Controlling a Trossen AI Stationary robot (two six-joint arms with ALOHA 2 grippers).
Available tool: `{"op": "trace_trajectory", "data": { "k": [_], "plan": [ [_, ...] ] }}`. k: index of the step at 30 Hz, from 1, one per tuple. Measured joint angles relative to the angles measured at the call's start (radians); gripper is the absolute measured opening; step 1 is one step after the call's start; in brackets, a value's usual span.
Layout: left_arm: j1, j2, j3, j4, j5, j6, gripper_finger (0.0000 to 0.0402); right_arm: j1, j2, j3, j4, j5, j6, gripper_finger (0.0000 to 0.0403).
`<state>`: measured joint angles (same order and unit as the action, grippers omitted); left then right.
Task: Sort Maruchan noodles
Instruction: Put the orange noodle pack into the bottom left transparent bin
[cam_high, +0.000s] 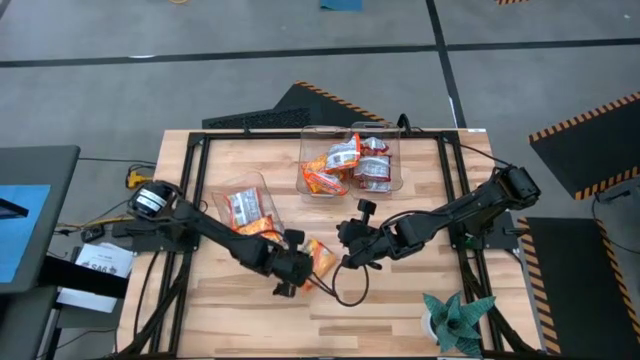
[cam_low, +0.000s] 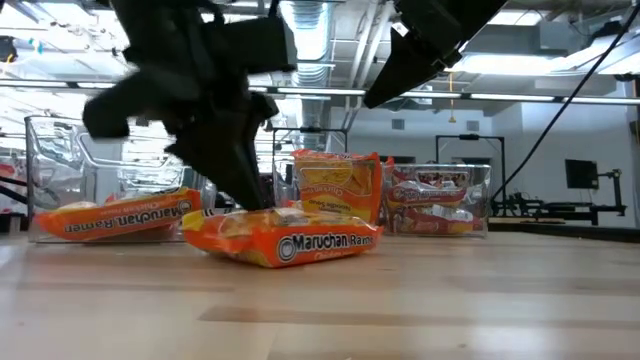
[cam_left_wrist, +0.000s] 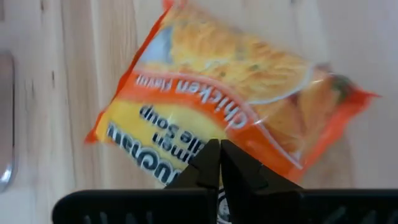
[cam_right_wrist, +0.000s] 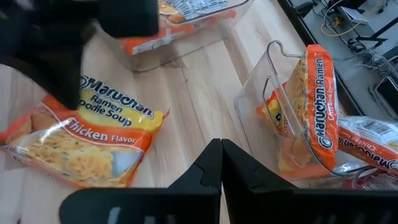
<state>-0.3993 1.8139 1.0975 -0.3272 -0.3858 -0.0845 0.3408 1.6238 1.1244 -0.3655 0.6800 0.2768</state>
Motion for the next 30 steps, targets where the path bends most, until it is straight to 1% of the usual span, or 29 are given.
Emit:
{"op": "trace_trajectory", "data": {
  "k": [6,11,15,18,20,22,25,27,30],
  "plan": [
    [-0.020,-0.072,0.025,-0.002,0.003,0.002,0.0000,0.006,0.000,0.000,-0.001,0.000,-0.013,0.0026],
    [-0.047,-0.180,0.026,-0.052,-0.011,-0.024,0.0000,0.013,0.000,0.000,-0.001,0.000,-0.014,0.0026],
    [-0.102,-0.285,0.024,-0.097,-0.082,-0.059,0.0000,0.015,0.000,0.000,-0.004,0.000,-0.015,0.0026],
    [-0.156,-0.383,-0.006,-0.066,-0.160,-0.041,0.0000,0.018,0.000,0.000,-0.003,-0.003,-0.012,0.0026],
    [-0.191,-0.456,-0.051,-0.013,-0.210,-0.038,0.0000,0.019,0.000,0.000,0.001,-0.008,0.001,0.0026],
    [-0.223,-0.539,-0.122,0.080,-0.250,-0.020,0.0000,0.019,0.000,0.000,0.005,-0.041,0.027,0.0026],
    [-0.259,-0.667,-0.264,0.247,-0.277,0.006,0.0000,0.017,0.000,0.000,0.031,-0.129,0.038,0.0028],
    [-0.268,-0.752,-0.360,0.343,-0.264,0.008,0.0000,0.011,0.008,0.000,0.079,-0.202,0.047,0.0037],
    [-0.266,-0.866,-0.469,0.427,-0.222,-0.039,0.0000,-0.003,0.024,-0.003,0.139,-0.369,0.064,0.0068]
  ]
}}
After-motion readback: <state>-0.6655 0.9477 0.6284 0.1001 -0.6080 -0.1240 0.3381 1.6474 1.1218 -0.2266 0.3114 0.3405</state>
